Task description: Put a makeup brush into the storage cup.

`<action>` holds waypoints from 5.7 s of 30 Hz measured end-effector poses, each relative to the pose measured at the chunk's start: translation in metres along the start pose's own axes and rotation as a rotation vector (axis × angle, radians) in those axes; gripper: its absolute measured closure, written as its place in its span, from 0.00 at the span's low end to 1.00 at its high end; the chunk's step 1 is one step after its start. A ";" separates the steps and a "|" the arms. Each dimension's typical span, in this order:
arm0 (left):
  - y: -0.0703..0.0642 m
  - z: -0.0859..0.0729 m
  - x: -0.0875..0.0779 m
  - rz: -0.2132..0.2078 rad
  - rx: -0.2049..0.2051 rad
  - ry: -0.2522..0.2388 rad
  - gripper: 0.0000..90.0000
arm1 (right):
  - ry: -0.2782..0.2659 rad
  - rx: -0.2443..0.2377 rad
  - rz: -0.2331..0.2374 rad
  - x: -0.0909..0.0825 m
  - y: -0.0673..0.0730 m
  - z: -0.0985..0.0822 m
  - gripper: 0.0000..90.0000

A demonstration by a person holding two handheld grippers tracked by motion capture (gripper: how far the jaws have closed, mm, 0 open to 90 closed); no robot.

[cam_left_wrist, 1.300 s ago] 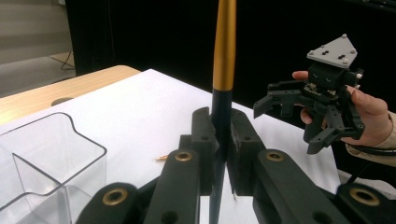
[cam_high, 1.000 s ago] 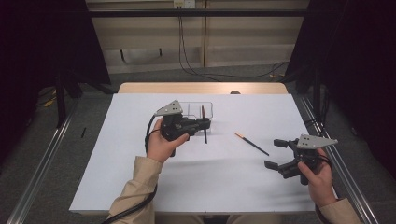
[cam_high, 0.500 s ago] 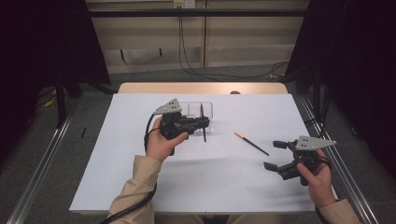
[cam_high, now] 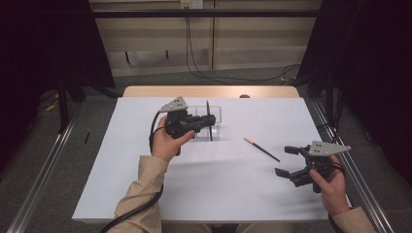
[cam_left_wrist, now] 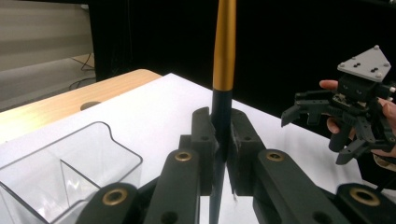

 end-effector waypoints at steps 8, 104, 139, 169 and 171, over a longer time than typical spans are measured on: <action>0.007 0.003 0.003 0.024 -0.005 -0.002 0.92 | 0.001 0.001 -0.001 0.000 0.000 0.000 0.05; 0.051 0.006 0.052 0.199 0.029 0.055 0.92 | -0.005 -0.037 0.026 -0.001 0.003 0.000 0.04; 0.052 -0.015 0.059 0.207 0.017 0.085 0.92 | -0.004 -0.045 0.027 -0.001 0.004 0.000 0.04; 0.049 -0.027 0.061 0.179 -0.006 0.090 0.79 | -0.003 -0.053 0.035 0.000 0.005 0.000 0.04; 0.048 -0.025 0.060 0.169 -0.001 0.080 0.70 | -0.005 -0.053 0.035 0.000 0.005 0.000 0.04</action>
Point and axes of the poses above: each handheld gripper's, and its own axes: x roughly forward along the jaws, z roughly out of its top, y roughly to its left, the point moved 2 cm from there along x, roughly forward along the jaws, and after that the axes turned 13 degrees about x, right-handed, at the moved point
